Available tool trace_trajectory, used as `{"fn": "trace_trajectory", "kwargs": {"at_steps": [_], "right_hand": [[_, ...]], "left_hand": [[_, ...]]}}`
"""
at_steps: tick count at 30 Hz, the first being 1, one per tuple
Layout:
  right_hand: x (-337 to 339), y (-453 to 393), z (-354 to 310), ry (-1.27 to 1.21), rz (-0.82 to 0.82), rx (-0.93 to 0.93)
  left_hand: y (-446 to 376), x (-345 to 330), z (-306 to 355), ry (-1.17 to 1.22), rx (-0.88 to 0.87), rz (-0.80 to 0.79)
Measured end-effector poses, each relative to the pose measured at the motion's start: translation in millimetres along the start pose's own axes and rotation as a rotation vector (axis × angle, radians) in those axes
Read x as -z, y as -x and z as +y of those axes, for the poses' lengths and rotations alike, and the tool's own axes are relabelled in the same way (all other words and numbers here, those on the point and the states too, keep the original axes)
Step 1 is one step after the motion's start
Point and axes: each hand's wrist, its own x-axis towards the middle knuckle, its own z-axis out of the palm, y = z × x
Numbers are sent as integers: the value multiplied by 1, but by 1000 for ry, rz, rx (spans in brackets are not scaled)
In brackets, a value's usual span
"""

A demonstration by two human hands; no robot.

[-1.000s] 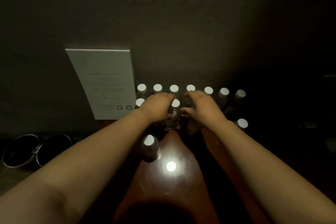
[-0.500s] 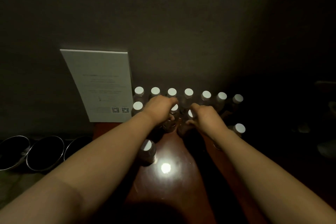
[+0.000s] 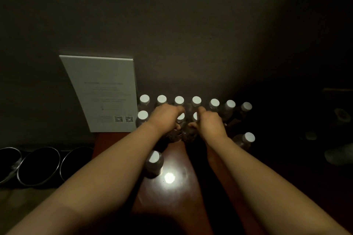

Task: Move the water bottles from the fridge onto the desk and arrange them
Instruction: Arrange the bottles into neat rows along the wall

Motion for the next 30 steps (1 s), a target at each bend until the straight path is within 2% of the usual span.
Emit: {"fn": "trace_trajectory", "kwargs": {"at_steps": [5,12,18,23,28,30], "right_hand": [[-1,6,1,-52,21,6],[4,-2,19,-152,-104,46],[-4,-5,22,-225,-21,99],[9,5,35,-322,-81,56],[45,21,74,-108,28,31],[56,30,91,43,-82,15]], "left_hand": [[0,8,4,-22,-20,-47],[-4,14,31,-151,-65,-2],[-12,14,47,-24,-58,10],[-13,12,54,-32,-60,-32],[-19,9,56,-61,-92,-57],[-21,7,56,-69,-97,-39]]}}
